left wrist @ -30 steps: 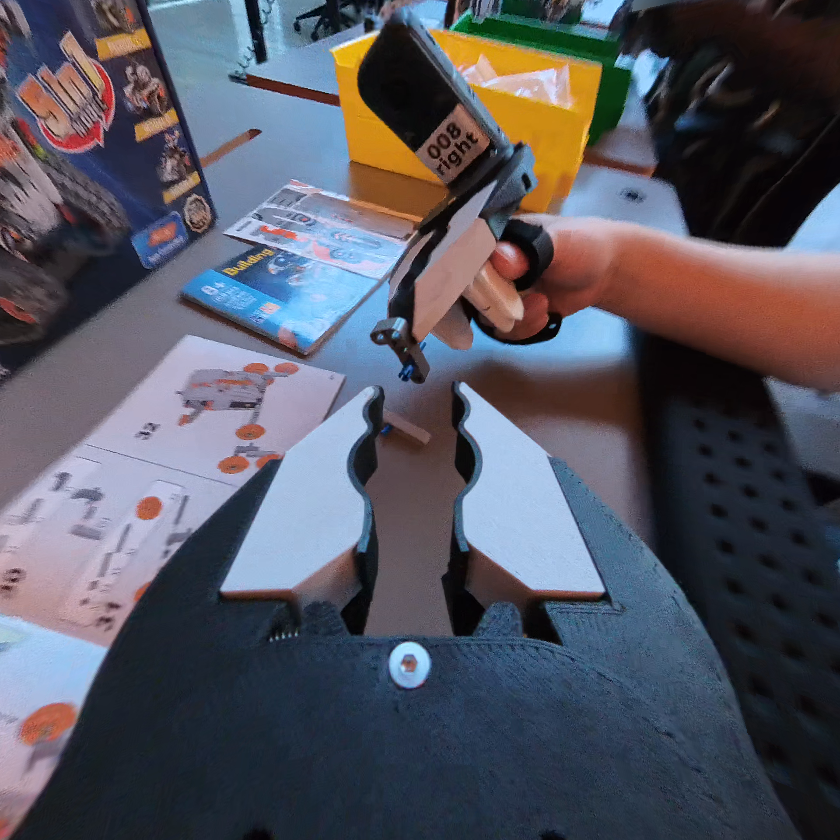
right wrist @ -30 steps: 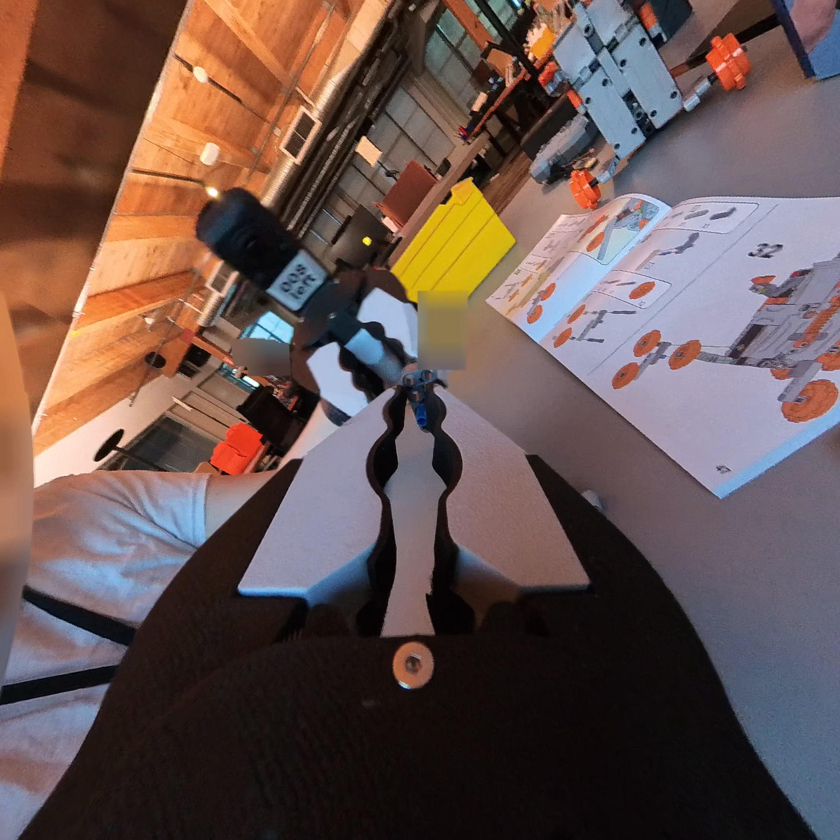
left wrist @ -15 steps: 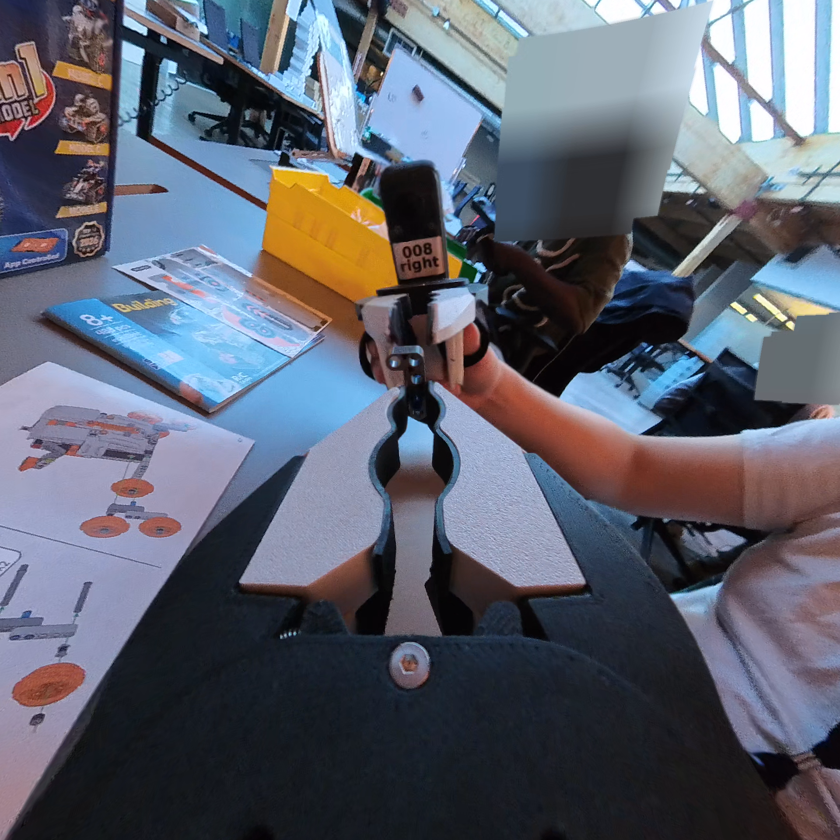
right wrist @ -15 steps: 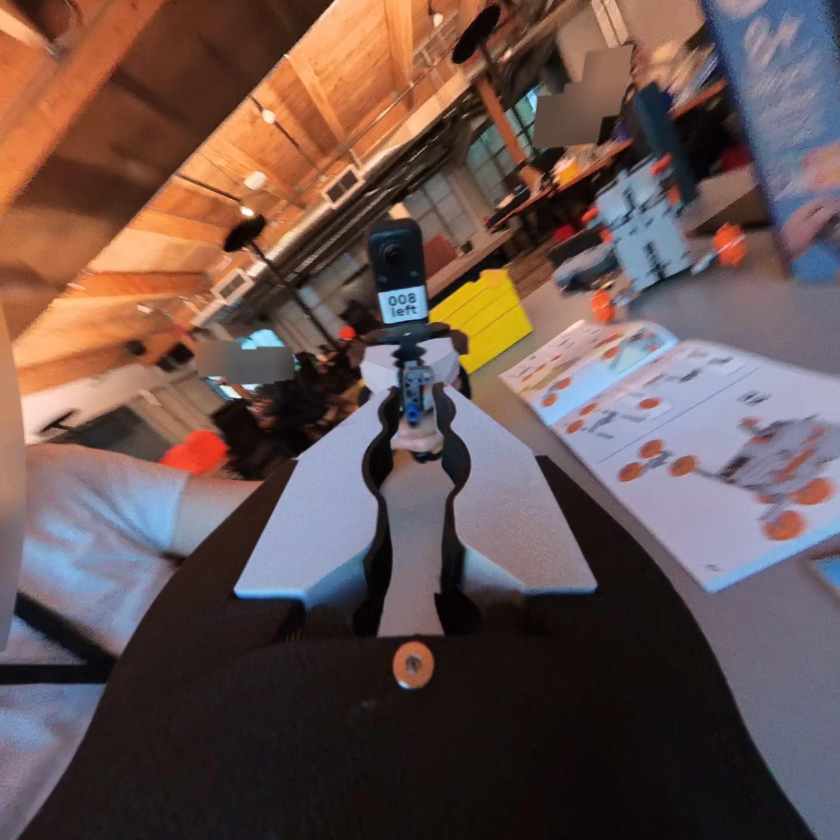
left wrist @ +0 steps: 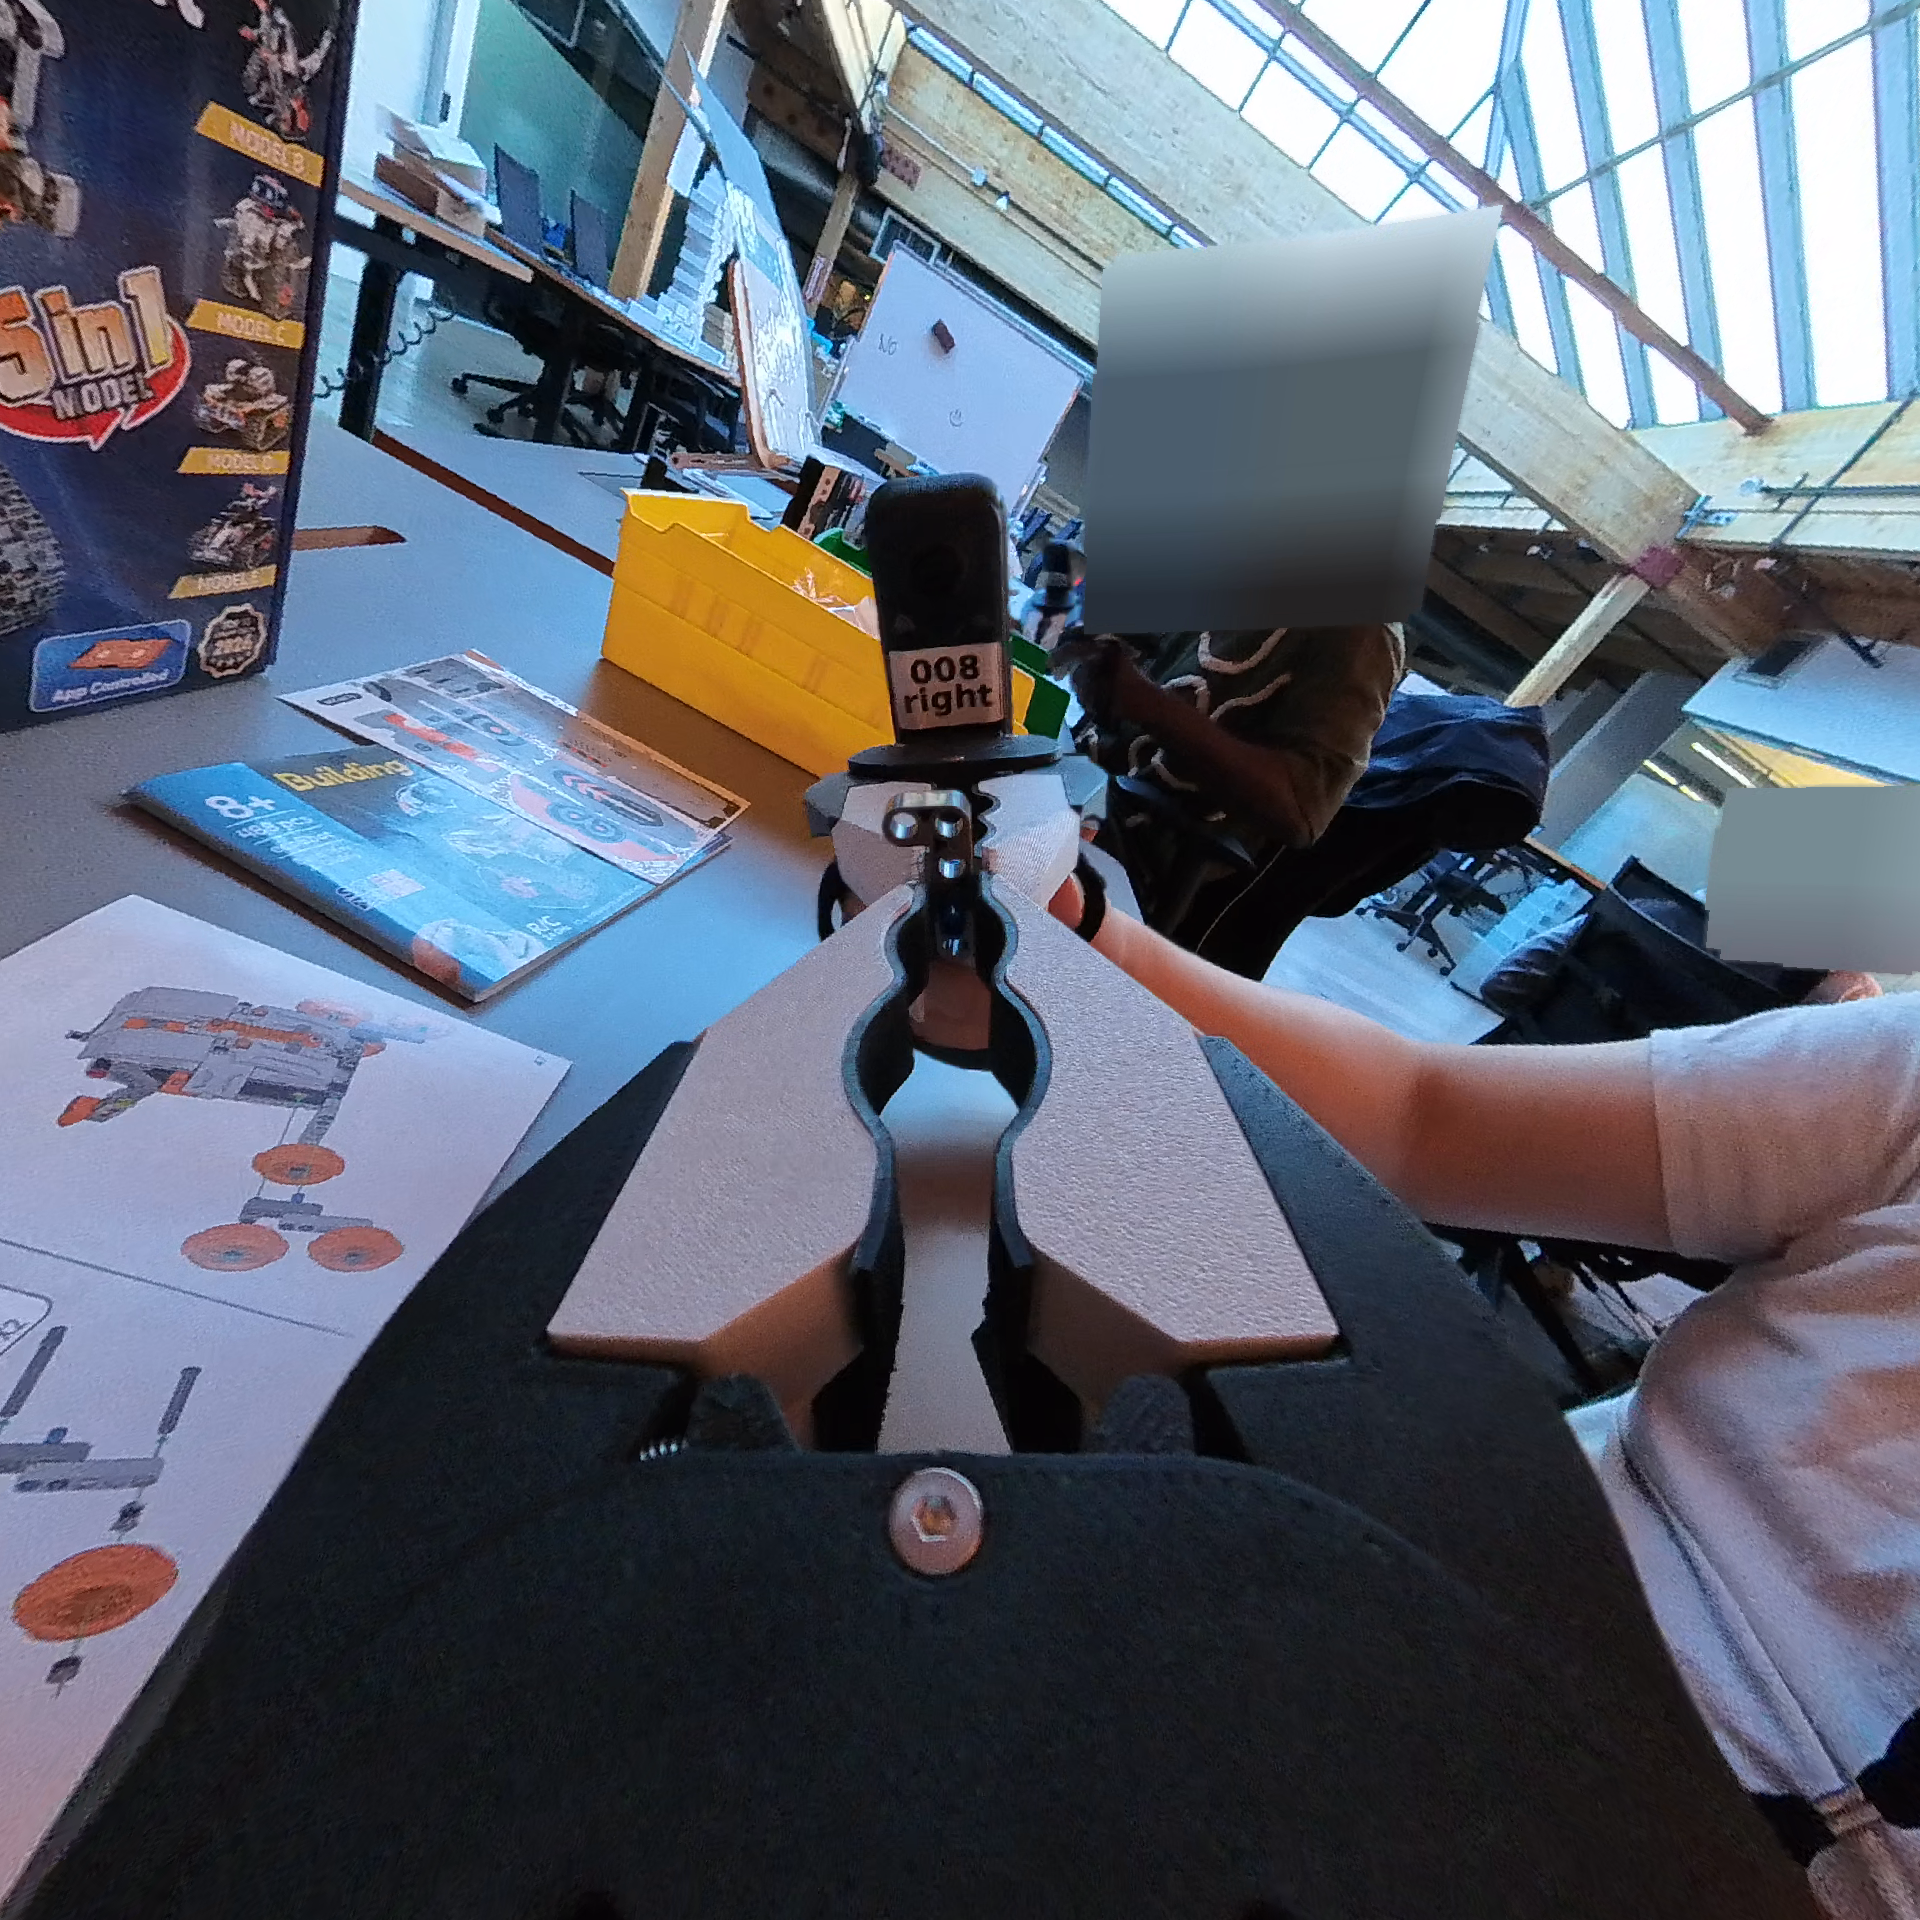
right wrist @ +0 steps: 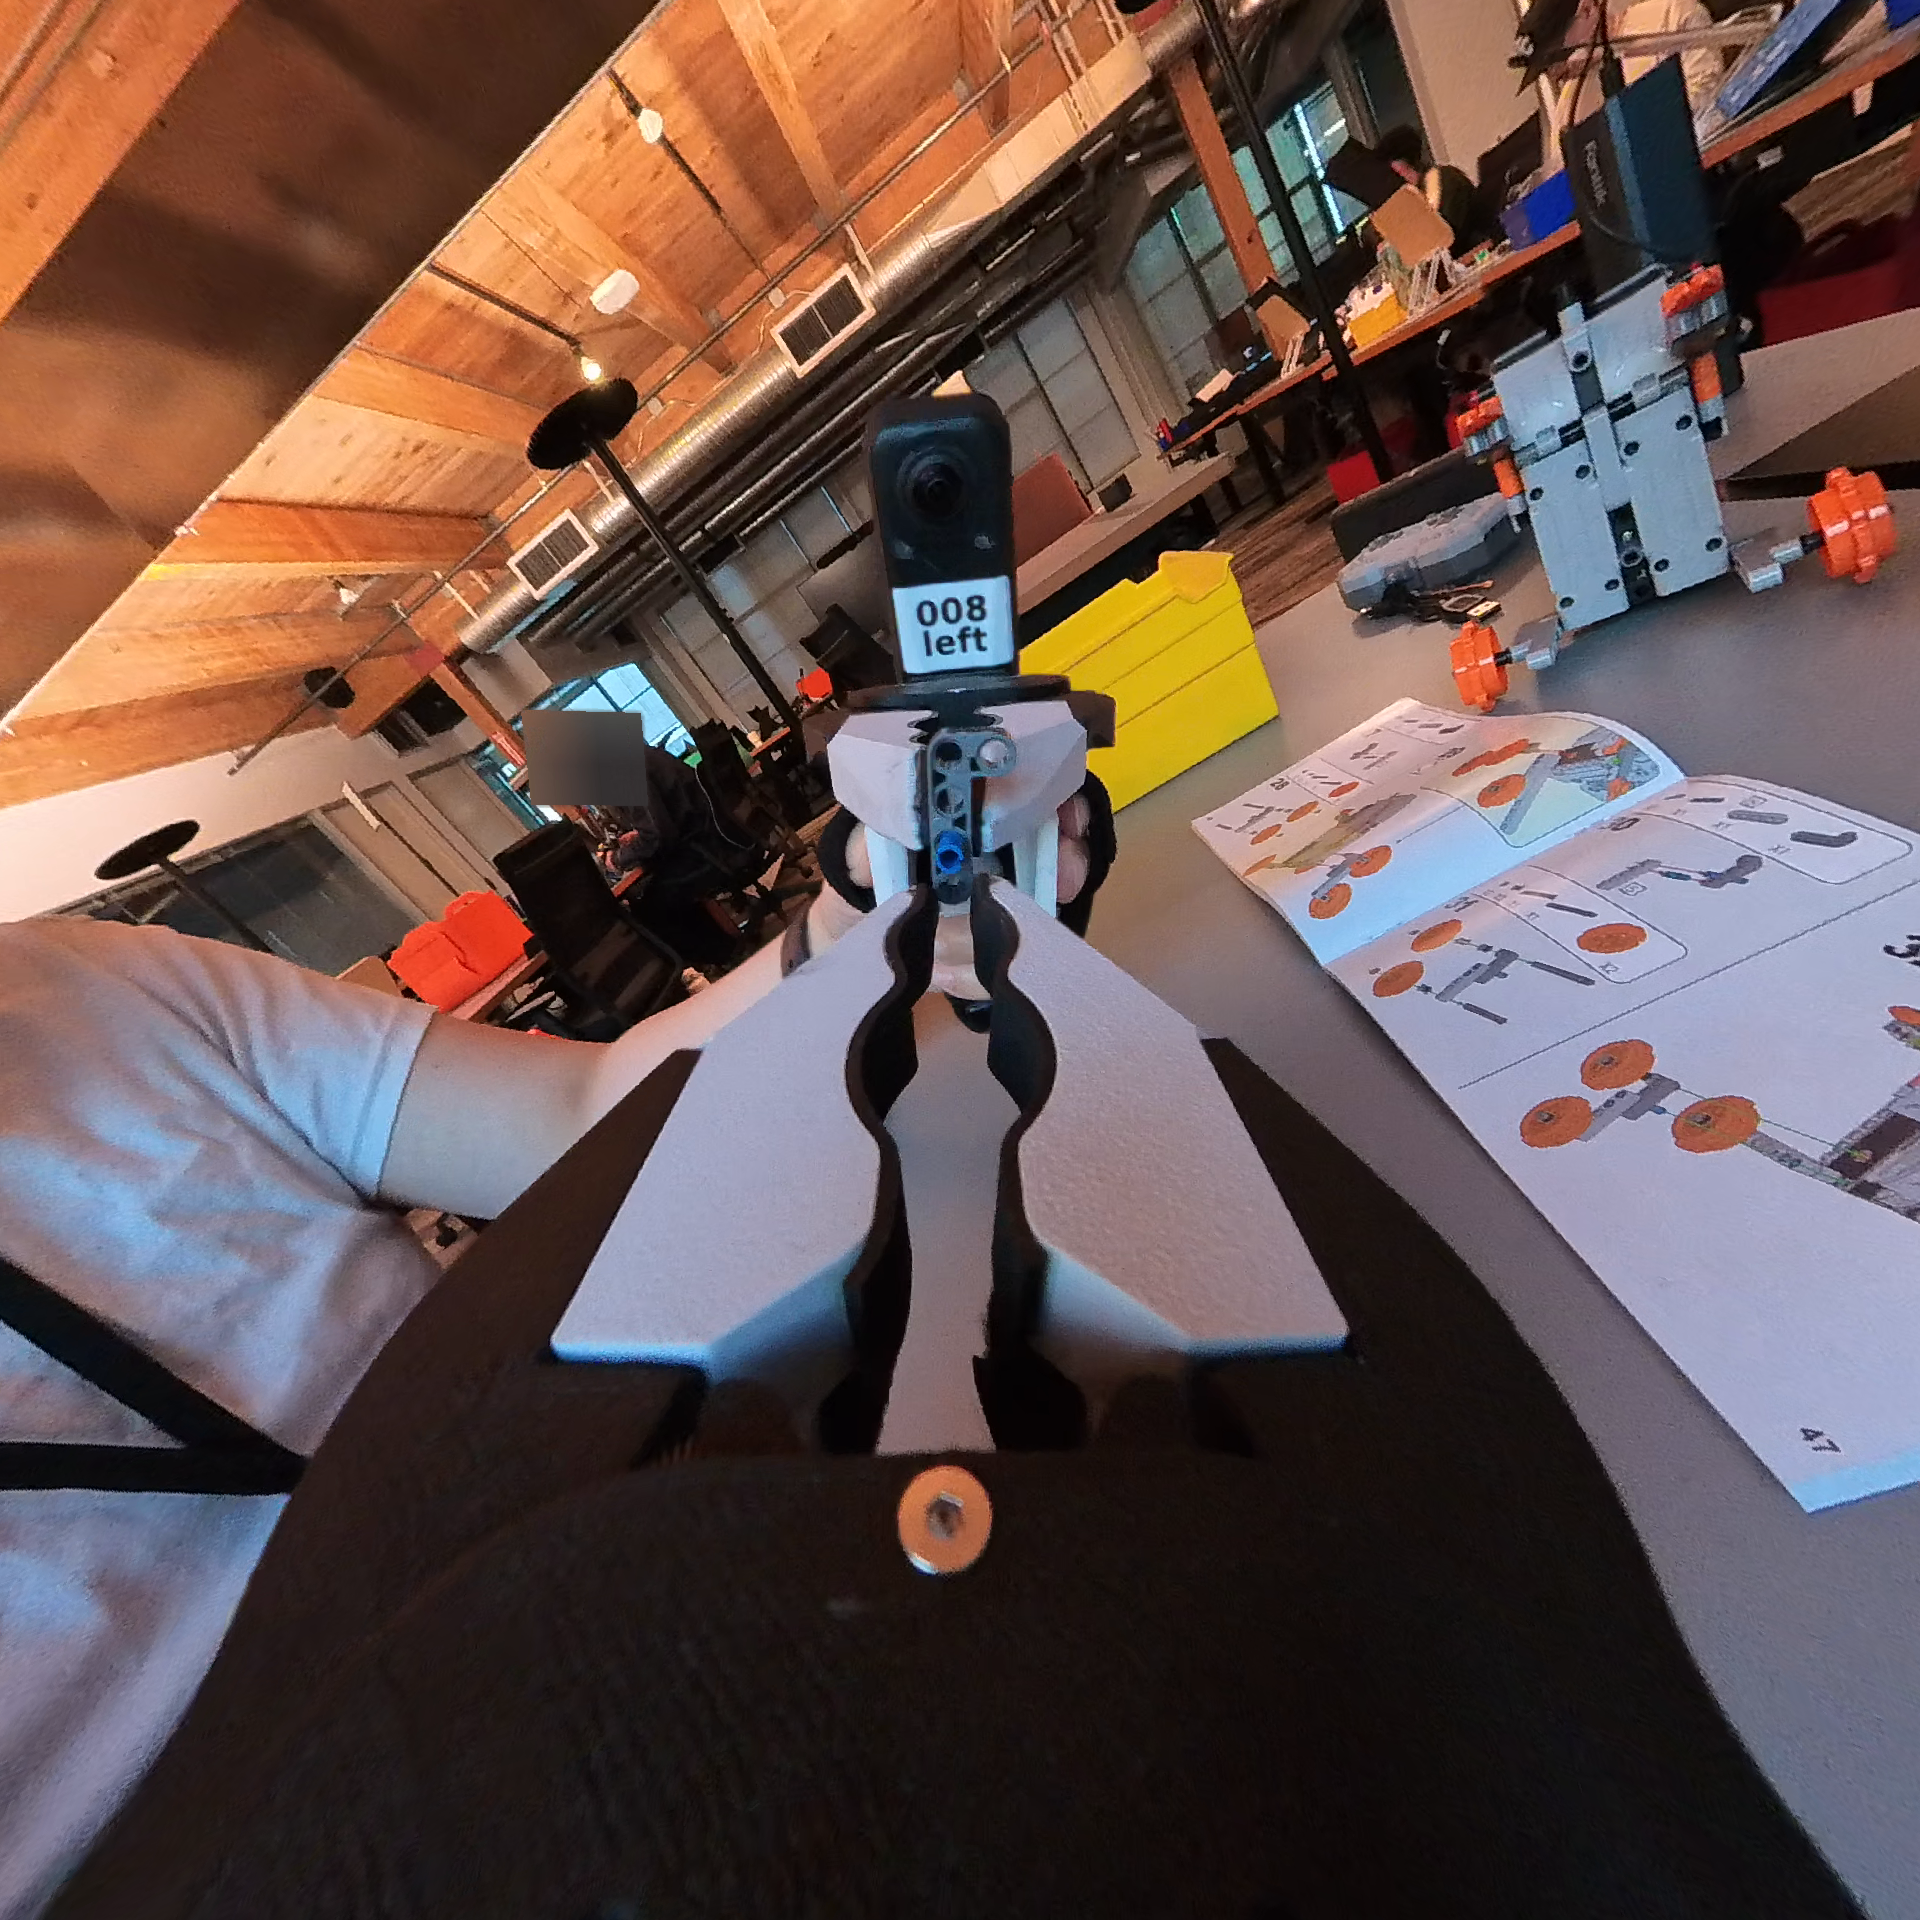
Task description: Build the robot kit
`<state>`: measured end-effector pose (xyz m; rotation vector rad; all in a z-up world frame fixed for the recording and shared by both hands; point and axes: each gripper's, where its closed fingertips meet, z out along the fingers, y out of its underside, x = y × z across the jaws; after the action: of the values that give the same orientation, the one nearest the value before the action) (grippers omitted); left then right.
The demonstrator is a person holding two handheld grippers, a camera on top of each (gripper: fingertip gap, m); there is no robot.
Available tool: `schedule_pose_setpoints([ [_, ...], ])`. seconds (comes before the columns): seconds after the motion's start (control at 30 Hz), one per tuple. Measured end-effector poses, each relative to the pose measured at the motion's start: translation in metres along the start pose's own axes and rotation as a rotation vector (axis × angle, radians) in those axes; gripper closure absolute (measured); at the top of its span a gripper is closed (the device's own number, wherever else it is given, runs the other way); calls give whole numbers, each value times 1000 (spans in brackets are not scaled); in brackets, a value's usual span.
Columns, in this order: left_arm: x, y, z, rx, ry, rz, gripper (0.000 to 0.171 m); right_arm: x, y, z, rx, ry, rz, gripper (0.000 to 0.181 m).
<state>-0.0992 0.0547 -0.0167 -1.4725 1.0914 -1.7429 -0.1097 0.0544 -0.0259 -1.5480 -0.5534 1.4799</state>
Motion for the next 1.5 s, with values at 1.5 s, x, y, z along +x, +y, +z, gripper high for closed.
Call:
schedule_pose_setpoints([
  [1.5,-49,65,-15,-267,-112,-440,167,84,100,-46,-707,511,-466,142],
])
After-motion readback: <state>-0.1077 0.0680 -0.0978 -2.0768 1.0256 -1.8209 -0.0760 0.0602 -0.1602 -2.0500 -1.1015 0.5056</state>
